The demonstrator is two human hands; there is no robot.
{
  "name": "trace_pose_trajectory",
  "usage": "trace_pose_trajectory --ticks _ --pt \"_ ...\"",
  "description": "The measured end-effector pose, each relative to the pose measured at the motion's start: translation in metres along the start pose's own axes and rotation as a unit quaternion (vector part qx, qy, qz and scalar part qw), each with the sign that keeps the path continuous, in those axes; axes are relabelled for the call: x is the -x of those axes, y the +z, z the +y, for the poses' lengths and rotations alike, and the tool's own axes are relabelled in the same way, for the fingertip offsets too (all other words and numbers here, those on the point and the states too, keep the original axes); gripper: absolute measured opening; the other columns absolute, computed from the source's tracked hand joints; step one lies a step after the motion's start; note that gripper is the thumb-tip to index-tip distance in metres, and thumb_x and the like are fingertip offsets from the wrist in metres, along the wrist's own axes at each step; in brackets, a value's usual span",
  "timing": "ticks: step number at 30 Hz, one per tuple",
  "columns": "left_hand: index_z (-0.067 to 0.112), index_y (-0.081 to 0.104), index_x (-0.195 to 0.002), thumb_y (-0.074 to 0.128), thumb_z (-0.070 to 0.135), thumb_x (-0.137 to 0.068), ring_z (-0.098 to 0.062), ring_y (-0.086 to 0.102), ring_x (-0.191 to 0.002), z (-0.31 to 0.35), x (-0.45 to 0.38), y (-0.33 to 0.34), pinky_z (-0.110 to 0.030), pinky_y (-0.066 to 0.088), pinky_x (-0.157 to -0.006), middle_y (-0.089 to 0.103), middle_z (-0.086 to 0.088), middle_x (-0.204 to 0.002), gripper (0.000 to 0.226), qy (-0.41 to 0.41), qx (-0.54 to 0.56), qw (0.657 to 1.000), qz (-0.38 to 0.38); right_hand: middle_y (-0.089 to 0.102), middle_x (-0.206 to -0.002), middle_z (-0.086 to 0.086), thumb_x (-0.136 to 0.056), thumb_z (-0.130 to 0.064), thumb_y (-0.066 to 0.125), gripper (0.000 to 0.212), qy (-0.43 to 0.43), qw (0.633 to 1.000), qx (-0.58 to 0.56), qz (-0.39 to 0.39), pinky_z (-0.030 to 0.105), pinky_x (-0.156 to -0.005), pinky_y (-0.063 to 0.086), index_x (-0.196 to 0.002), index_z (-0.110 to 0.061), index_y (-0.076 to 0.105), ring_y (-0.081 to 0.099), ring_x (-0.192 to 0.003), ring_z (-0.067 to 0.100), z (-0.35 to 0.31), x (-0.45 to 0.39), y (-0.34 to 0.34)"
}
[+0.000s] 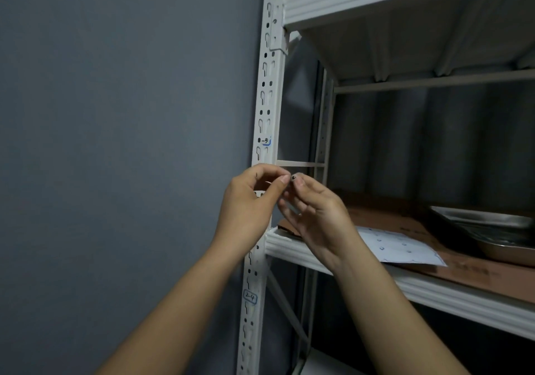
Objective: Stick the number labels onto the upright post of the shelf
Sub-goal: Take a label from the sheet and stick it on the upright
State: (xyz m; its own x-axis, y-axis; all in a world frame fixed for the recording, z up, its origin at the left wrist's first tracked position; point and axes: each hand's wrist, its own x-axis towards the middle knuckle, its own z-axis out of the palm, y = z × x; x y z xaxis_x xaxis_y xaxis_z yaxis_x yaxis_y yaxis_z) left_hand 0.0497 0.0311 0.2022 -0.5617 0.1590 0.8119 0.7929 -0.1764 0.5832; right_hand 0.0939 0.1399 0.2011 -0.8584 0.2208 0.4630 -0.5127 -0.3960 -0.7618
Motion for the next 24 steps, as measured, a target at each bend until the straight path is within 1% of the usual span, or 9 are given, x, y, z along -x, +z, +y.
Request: trace_pose_trajectory --ticks 3,6,8,10,12,14,17,21,24 --pt "0.029 0.067 -0.08 0.067 0.021 -0.086 0.001 0.065 -0.074 0.01 0.006 -0.002 -0.012 0.047 -0.064 0.071 0.012 -0.077 0.01 -0.043 0.014 0.999 -0.001 0.067 -0.086 0.005 -0.095 -0.006 0.052 0.01 -0.034 0.998 0.046 0.0 0.024 -0.08 0.055 -0.09 -0.009 0.06 0.064 -0.086 0.015 -0.003 0.008 0.002" --pt "0.026 0.069 -0.08 0.068 0.027 -0.085 0.003 0.064 -0.072 0.016 0.008 -0.005 -0.016 0.049 -0.065 0.071 0.01 -0.076 0.005 -0.072 0.01 0.997 -0.011 0.066 -0.085 0.003 -0.094 -0.003 0.053 0.011 -0.113 0.981 0.155 0.006 0.024 -0.081 0.057 -0.09 -0.009 0.062 0.065 -0.086 0.013 -0.004 0.014 0.002" --pt "0.025 0.07 -0.083 0.067 0.03 -0.085 0.0 0.064 -0.076 0.018 0.008 -0.008 -0.022 0.053 -0.069 0.071 0.009 -0.079 0.006 -0.087 0.01 0.996 -0.016 0.066 -0.081 -0.002 -0.093 0.001 0.055 0.012 -0.175 0.955 0.239 0.007 0.019 -0.075 0.055 -0.089 -0.007 0.063 0.065 -0.079 0.004 -0.006 0.017 0.0" --pt "0.023 0.07 -0.085 0.066 0.032 -0.085 -0.006 0.065 -0.081 0.02 0.009 -0.01 -0.023 0.054 -0.068 0.07 0.007 -0.083 0.009 -0.112 0.019 0.993 -0.011 0.066 -0.079 -0.005 -0.091 0.004 0.056 0.013 -0.221 0.927 0.303 0.002 0.015 -0.073 0.051 -0.088 -0.006 0.064 0.064 -0.076 -0.001 -0.007 0.019 -0.001" --pt "0.02 0.07 -0.086 0.065 0.034 -0.086 -0.007 0.065 -0.082 0.02 0.009 -0.011 -0.02 0.053 -0.064 0.07 0.005 -0.085 0.014 -0.138 0.023 0.99 -0.009 0.067 -0.078 -0.01 -0.09 0.003 0.058 0.016 -0.255 0.898 0.358 -0.002 0.016 -0.075 0.051 -0.086 -0.01 0.066 0.064 -0.079 0.0 -0.008 0.019 -0.003" --pt "0.017 0.071 -0.085 0.065 0.036 -0.086 -0.007 0.065 -0.079 0.021 0.009 -0.011 -0.02 0.053 -0.064 0.07 0.002 -0.084 0.02 -0.158 0.026 0.987 -0.018 0.067 -0.079 -0.014 -0.09 0.002 0.06 0.018 -0.281 0.872 0.4 -0.011 0.015 -0.078 0.05 -0.085 -0.014 0.067 0.064 -0.082 0.0 -0.008 0.019 -0.005" --pt "0.016 0.072 -0.083 0.066 0.036 -0.084 -0.008 0.065 -0.079 0.022 0.008 -0.012 -0.024 0.053 -0.068 0.07 0.0 -0.083 0.02 -0.178 0.037 0.983 -0.028 0.066 -0.086 -0.009 -0.088 0.002 0.061 0.018 -0.323 0.832 0.451 -0.025 0.011 -0.078 0.046 -0.087 -0.014 0.068 0.062 -0.084 -0.001 -0.008 0.018 -0.008" --pt "0.019 0.07 -0.077 0.066 0.031 -0.085 -0.008 0.064 -0.077 0.02 0.007 -0.012 -0.027 0.052 -0.071 0.067 0.002 -0.077 0.015 -0.196 0.036 0.979 -0.035 0.063 -0.086 -0.009 -0.085 0.001 0.061 0.014 -0.374 0.78 0.501 -0.034 0.017 -0.078 0.049 -0.088 -0.009 0.07 0.061 -0.086 0.004 -0.006 0.013 -0.015" --pt "0.018 0.07 -0.076 0.066 0.025 -0.086 -0.008 0.064 -0.076 0.018 0.006 -0.011 -0.027 0.051 -0.071 0.067 0.002 -0.076 0.013 -0.213 0.045 0.975 -0.045 0.061 -0.086 -0.012 -0.085 0.0 0.06 0.014 -0.382 0.765 0.517 -0.036 0.02 -0.078 0.049 -0.088 -0.01 0.071 0.061 -0.086 0.006 -0.005 0.011 -0.019"
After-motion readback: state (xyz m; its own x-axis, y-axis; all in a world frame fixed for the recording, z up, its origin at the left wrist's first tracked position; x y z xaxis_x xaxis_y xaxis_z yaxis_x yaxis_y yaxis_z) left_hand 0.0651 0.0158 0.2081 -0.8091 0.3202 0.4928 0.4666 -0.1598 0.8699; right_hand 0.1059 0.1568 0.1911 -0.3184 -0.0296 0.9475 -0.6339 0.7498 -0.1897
